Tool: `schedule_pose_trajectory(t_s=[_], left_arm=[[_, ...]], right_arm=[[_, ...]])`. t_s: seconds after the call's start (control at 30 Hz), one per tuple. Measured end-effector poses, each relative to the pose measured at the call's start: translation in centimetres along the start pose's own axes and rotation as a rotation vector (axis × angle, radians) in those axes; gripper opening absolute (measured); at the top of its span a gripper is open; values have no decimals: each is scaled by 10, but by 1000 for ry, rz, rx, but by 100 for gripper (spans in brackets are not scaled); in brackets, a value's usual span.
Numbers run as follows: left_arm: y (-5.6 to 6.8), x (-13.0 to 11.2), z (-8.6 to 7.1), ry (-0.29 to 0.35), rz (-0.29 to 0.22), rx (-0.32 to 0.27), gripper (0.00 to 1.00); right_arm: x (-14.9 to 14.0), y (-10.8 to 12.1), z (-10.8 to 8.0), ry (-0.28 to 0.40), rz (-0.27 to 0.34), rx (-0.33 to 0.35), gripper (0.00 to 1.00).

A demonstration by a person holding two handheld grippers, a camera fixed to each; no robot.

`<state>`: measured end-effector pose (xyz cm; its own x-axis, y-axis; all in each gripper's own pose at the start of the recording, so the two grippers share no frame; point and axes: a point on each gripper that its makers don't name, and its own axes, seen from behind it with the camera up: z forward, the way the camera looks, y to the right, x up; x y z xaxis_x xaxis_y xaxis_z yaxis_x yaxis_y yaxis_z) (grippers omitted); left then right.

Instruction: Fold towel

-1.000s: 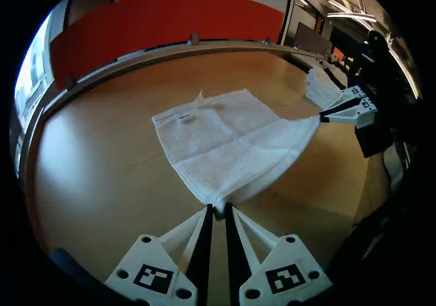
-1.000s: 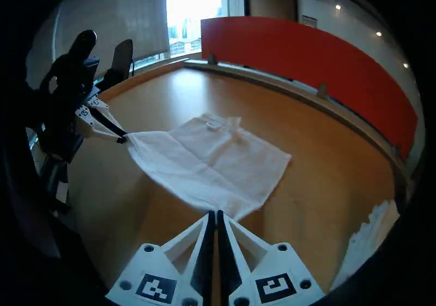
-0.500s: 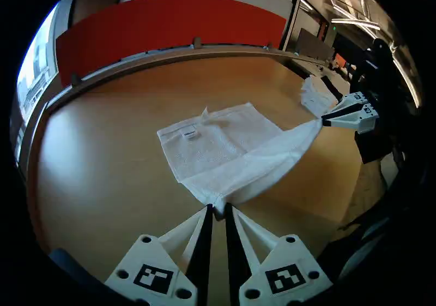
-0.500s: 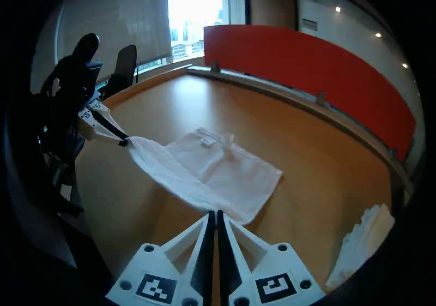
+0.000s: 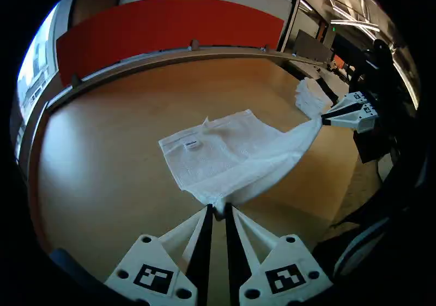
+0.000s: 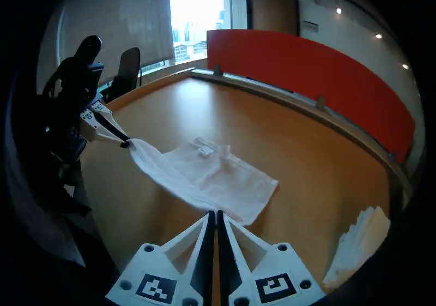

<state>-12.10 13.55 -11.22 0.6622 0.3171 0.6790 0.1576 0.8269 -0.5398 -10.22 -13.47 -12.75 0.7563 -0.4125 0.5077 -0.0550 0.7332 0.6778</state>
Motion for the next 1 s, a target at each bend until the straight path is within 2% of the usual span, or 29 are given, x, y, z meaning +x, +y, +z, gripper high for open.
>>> schedule_pose_trajectory(t_s=[0.3,0.6,1.0], left_arm=[[5,-1,-8,-4,-19,-13,16],[8,-3,-6,-7,-27,-14,16],[-8,10,13,-7,-70,14,16]], right_arm=[[0,-9,-9,-6,-1,8,4],[-2,-9,-7,-12,6,7,4],[-5,4,13,-27,9,5,4]])
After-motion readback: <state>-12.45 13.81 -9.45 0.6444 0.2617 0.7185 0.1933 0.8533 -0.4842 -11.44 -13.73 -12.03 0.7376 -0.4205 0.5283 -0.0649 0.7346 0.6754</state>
